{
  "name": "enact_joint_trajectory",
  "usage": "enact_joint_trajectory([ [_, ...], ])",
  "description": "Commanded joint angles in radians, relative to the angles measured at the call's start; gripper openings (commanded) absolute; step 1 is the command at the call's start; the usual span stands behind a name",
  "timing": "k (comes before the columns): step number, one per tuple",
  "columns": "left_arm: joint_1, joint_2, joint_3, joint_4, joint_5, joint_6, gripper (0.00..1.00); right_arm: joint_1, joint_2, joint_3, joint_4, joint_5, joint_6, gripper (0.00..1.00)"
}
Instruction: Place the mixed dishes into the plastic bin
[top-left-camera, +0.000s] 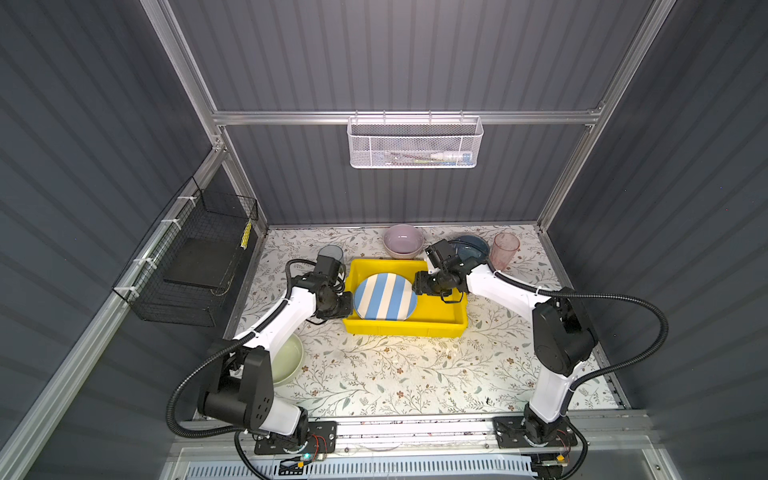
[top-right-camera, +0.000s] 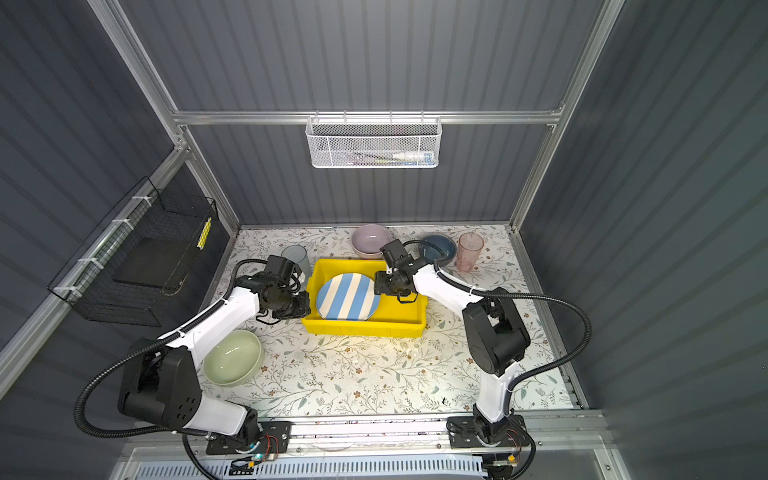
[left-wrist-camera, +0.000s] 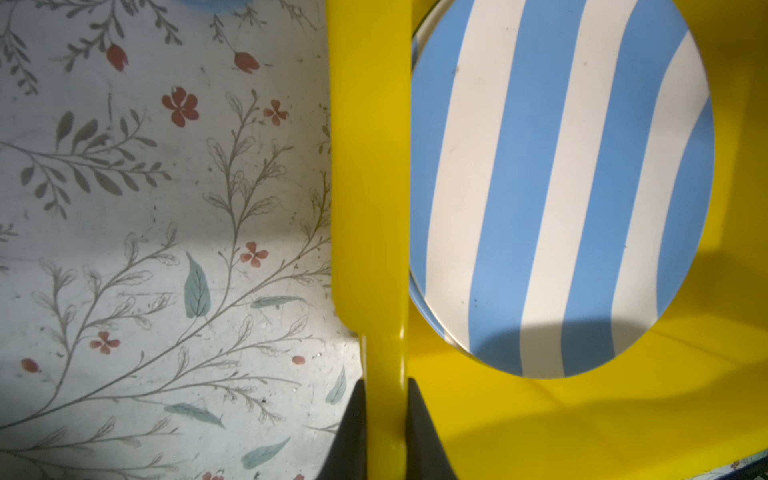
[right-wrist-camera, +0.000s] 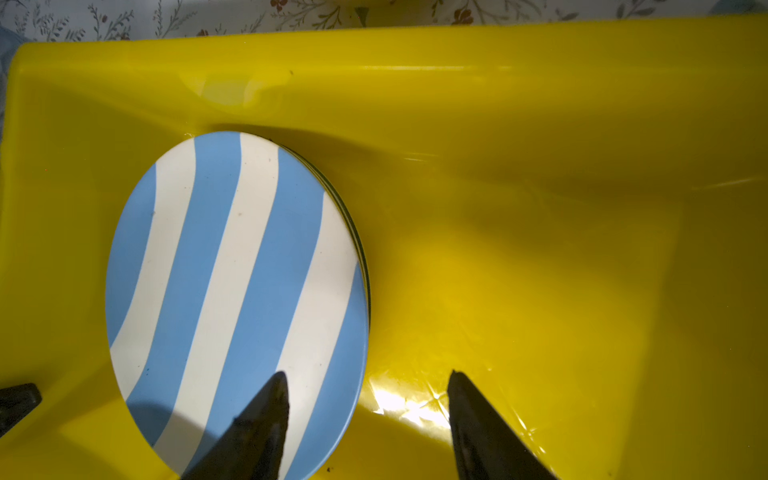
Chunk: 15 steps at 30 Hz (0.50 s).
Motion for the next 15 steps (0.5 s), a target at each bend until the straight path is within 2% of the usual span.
enact_joint_trajectory([
  [1, 0.005, -0.080, -0.009, -0.021, 0.050, -0.019, 0.15, 0.037, 0.008, 0.011, -0.062, 0.027, -0.029, 0.63],
  [10, 0.005, -0.191, -0.148, -0.014, 0.071, -0.059, 0.17, 0.099, 0.005, -0.010, -0.070, 0.008, -0.021, 0.64],
  [13, 0.005, -0.222, -0.190, -0.001, 0.084, -0.075, 0.23, 0.109, 0.013, -0.014, -0.072, 0.010, -0.018, 0.65],
  [15, 0.005, -0.242, -0.212, 0.008, 0.104, -0.085, 0.34, 0.112, 0.018, -0.020, -0.074, 0.012, -0.018, 0.65],
])
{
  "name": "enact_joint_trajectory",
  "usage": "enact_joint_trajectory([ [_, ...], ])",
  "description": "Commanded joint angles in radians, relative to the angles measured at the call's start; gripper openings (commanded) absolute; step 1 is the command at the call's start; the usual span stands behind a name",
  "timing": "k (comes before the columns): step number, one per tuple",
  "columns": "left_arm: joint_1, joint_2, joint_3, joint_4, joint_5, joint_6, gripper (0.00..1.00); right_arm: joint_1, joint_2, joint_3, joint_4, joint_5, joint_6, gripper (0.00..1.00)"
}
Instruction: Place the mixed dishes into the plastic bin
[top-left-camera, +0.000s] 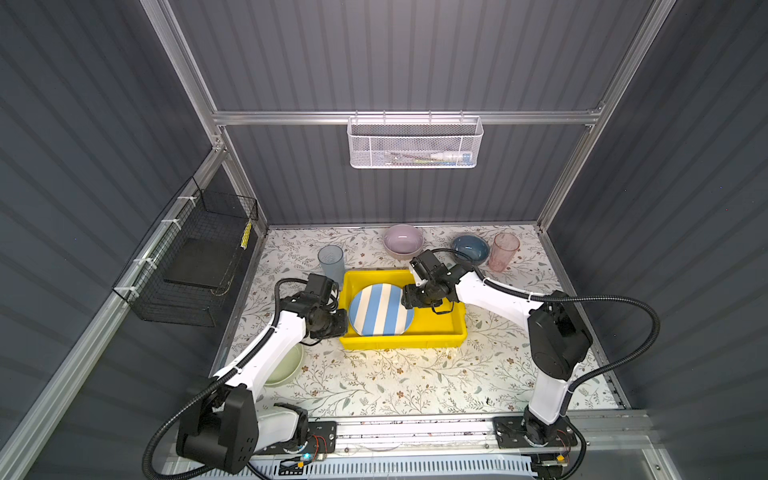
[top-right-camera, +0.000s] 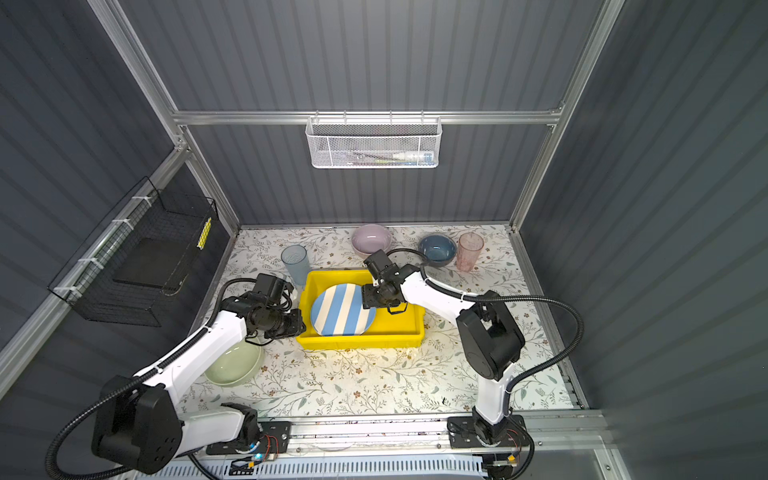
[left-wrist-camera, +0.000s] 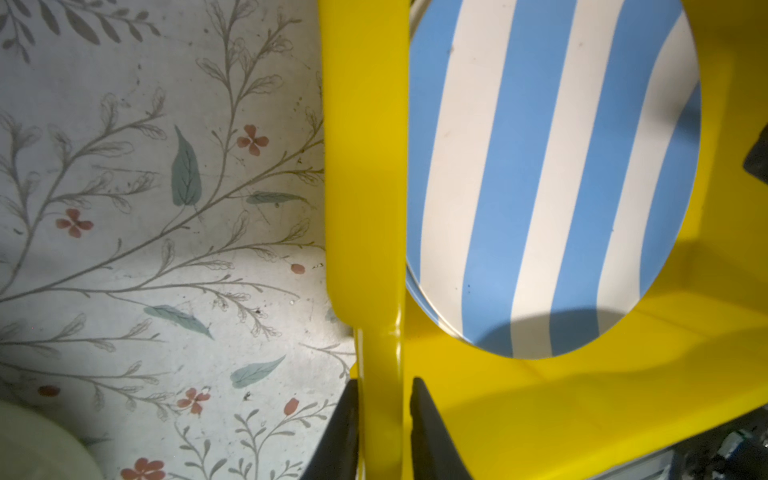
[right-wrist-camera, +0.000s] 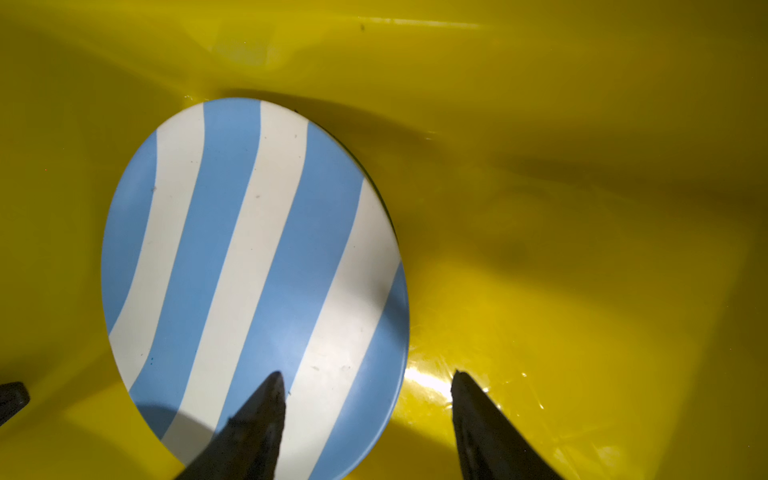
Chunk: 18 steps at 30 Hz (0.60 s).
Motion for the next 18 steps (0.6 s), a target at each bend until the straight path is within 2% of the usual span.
enact_joint_trajectory([
  [1, 0.005, -0.048, -0.034, 0.019, 0.060, -0.036, 0.35, 0.008, 0.019, -0.019, -0.033, 0.004, -0.005, 0.65],
  [6, 0.005, -0.108, -0.030, 0.014, 0.042, -0.063, 0.41, 0.013, 0.024, -0.034, -0.023, -0.005, -0.005, 0.65],
  [9, 0.005, -0.121, 0.009, -0.039, -0.025, -0.052, 0.59, 0.016, 0.036, -0.032, -0.016, -0.020, -0.003, 0.66],
  [10, 0.005, -0.120, 0.024, -0.066, -0.056, -0.047, 0.61, 0.017, 0.041, -0.032, -0.014, -0.025, -0.003, 0.66],
  [18, 0.007, -0.125, 0.058, -0.122, -0.120, -0.041, 0.64, 0.017, 0.074, -0.029, 0.032, -0.083, 0.012, 0.65],
])
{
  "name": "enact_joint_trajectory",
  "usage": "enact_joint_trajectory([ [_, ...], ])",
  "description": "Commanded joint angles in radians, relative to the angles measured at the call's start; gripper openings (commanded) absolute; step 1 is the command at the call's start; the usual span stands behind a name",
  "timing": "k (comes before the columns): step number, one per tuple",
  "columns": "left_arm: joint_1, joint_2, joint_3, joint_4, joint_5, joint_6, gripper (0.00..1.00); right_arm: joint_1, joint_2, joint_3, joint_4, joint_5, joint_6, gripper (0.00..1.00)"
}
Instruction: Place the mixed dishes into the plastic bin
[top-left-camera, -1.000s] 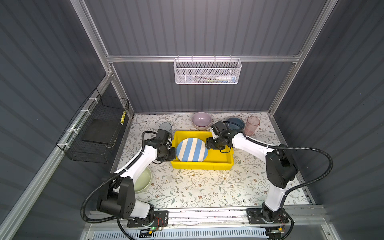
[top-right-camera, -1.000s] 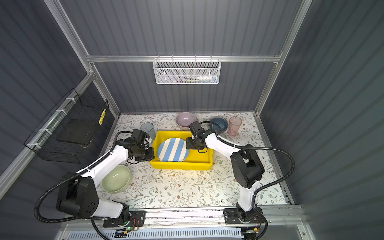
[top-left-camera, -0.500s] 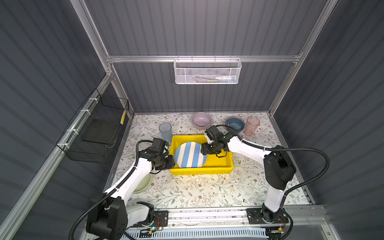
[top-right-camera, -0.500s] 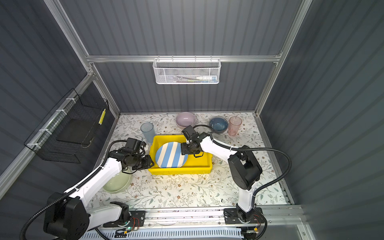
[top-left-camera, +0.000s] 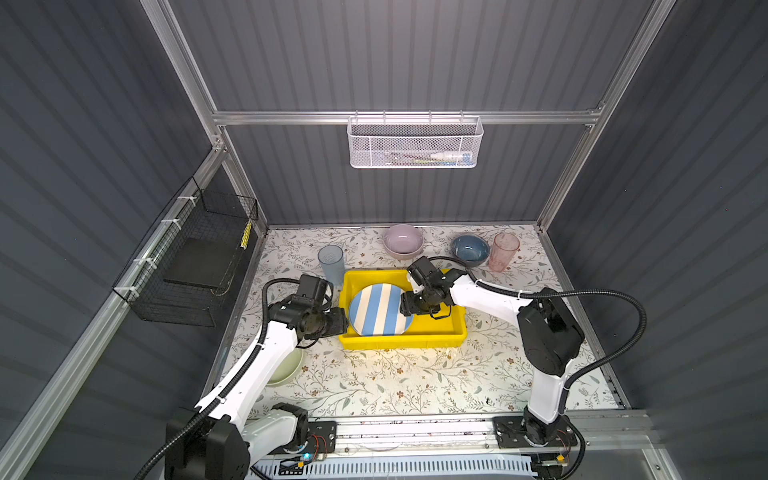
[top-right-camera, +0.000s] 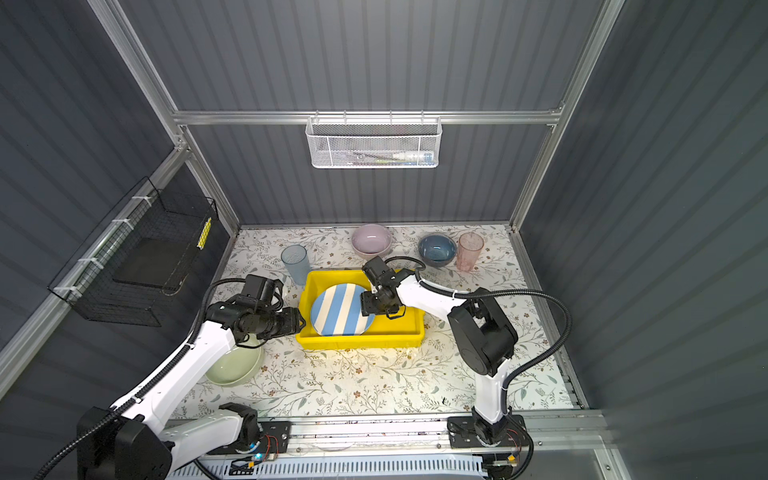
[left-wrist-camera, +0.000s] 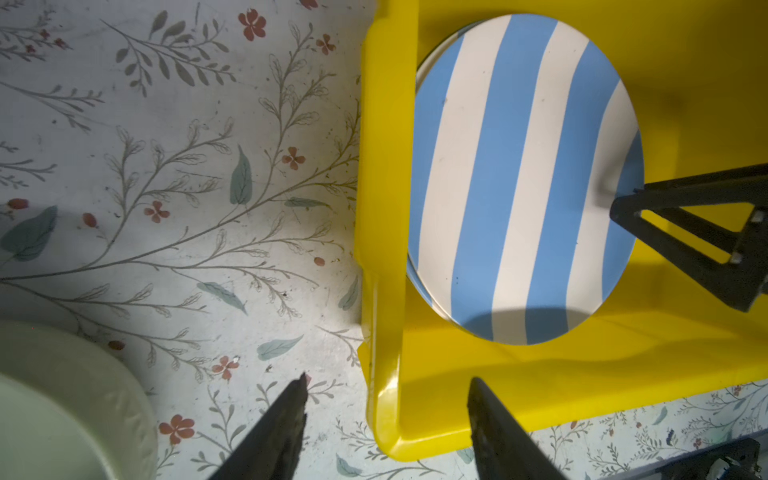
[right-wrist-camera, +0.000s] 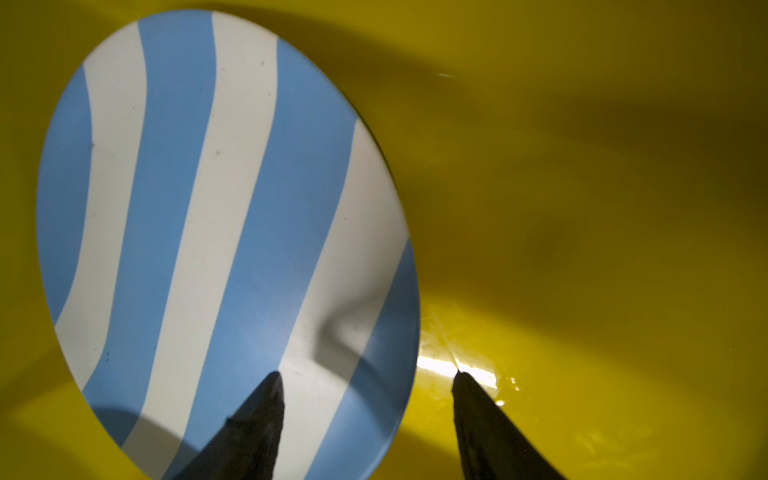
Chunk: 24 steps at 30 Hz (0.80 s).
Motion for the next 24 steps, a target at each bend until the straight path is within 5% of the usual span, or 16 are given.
enact_joint_trajectory([
  [1, 0.007, -0.015, 0.031, -0.057, -0.037, 0.011, 0.65, 0.007, 0.025, 0.000, 0.017, -0.042, 0.008, 0.65],
  [24, 0.009, -0.003, 0.015, -0.095, -0.094, -0.002, 0.70, 0.014, 0.038, 0.035, 0.035, -0.163, -0.038, 0.69],
])
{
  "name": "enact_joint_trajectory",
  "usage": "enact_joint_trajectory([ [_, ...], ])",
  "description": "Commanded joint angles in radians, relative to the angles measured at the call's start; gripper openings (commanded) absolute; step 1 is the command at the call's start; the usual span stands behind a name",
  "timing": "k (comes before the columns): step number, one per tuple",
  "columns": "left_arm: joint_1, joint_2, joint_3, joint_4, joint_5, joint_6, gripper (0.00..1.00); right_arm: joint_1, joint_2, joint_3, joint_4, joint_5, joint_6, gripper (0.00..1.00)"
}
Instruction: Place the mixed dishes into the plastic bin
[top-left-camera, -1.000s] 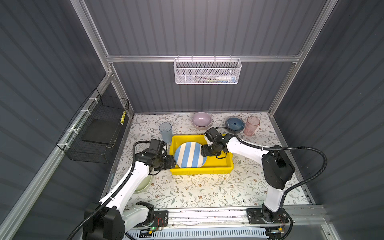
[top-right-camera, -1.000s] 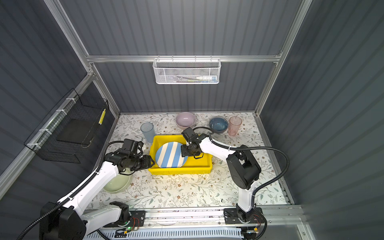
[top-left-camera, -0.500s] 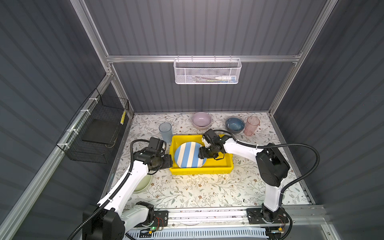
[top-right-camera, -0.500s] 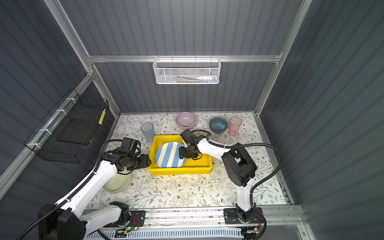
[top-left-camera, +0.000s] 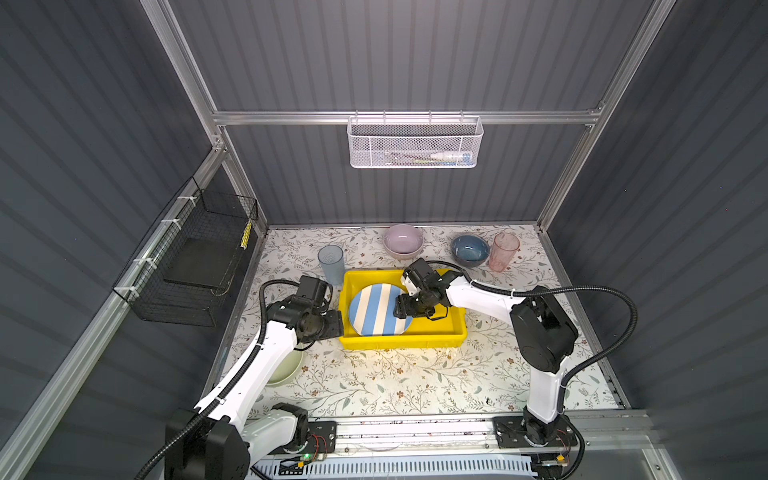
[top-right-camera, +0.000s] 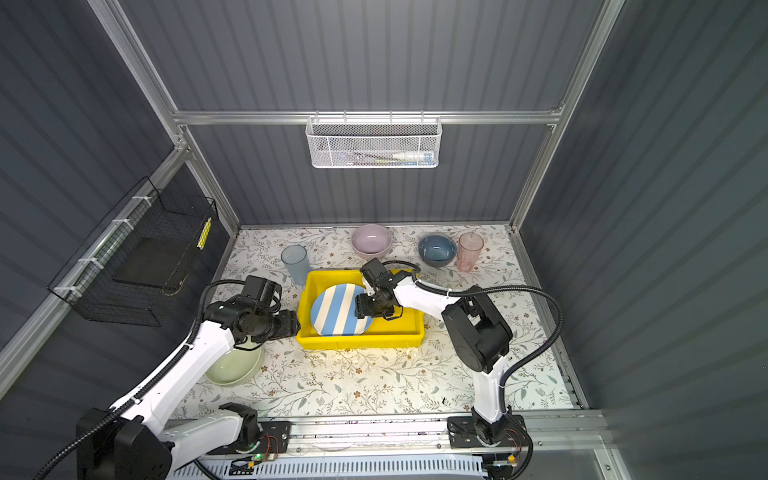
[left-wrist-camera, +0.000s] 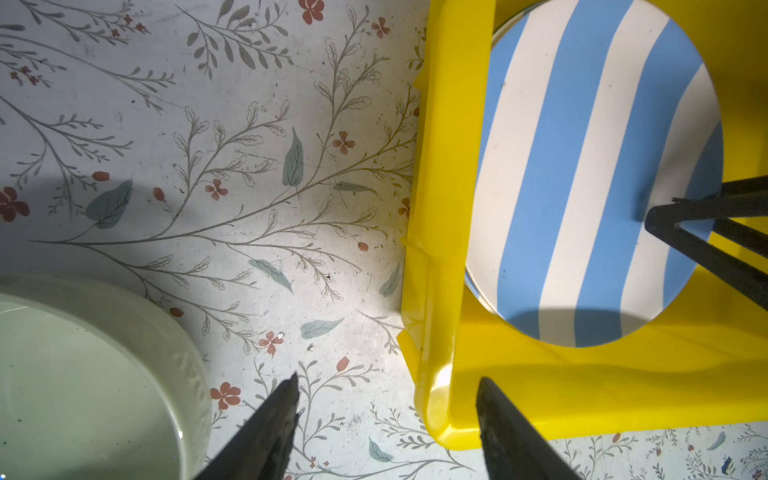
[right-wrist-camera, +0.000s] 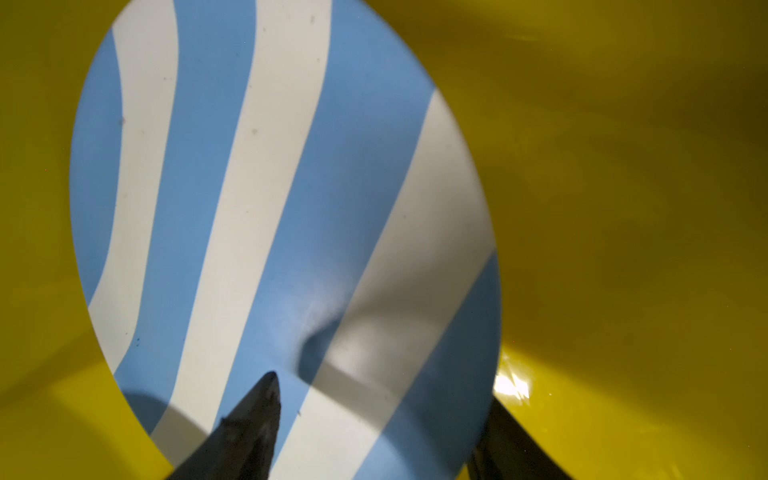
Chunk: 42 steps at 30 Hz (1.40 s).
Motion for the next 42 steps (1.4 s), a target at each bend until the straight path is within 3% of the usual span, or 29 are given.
enact_joint_trajectory([
  [1, 0.008, -0.003, 0.010, -0.035, -0.015, -0.003, 0.70, 0.007, 0.013, 0.044, -0.015, -0.069, -0.036, 0.70],
  [8, 0.008, -0.003, 0.016, -0.048, -0.022, -0.005, 0.70, 0.011, 0.033, 0.085, -0.075, -0.043, -0.049, 0.71],
  [15, 0.008, -0.020, 0.021, -0.075, -0.040, -0.013, 0.69, 0.015, 0.012, 0.118, -0.178, 0.113, -0.065, 0.72],
  [31, 0.011, -0.029, 0.022, -0.096, -0.057, -0.011, 0.68, 0.034, 0.045, 0.167, -0.174, 0.057, -0.075, 0.72],
  [42, 0.014, -0.035, 0.004, -0.114, -0.121, -0.055, 0.66, 0.032, -0.042, 0.130, -0.204, 0.186, -0.086, 0.73],
])
